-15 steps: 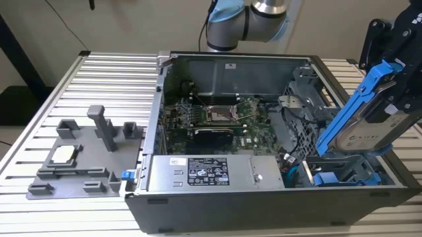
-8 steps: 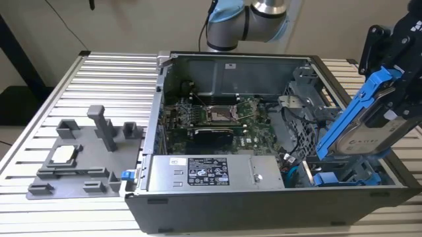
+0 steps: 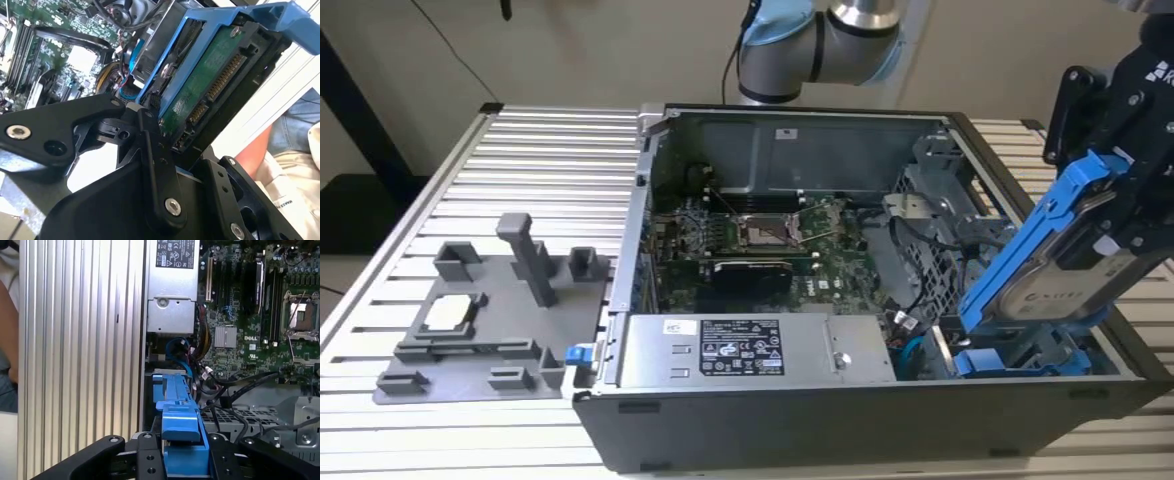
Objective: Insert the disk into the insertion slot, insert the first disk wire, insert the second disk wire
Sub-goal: 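Insert the disk into the insertion slot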
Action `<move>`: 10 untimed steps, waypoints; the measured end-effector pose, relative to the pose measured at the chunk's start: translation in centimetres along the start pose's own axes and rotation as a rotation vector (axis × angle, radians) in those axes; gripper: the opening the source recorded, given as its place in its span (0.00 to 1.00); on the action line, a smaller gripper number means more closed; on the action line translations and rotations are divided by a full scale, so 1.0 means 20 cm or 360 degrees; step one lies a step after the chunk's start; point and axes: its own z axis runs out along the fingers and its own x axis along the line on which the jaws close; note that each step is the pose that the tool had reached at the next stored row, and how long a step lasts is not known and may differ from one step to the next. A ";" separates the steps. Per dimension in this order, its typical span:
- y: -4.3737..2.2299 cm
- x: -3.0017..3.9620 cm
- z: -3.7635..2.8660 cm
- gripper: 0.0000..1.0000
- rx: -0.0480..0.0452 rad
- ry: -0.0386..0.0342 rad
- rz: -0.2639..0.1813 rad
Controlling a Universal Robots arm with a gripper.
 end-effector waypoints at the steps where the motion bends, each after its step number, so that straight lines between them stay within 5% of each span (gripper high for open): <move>1: 0.000 0.000 0.007 0.33 0.0000 0.0000 0.0000; 10: -0.003 -0.002 0.076 0.33 0.0000 -0.0001 0.0000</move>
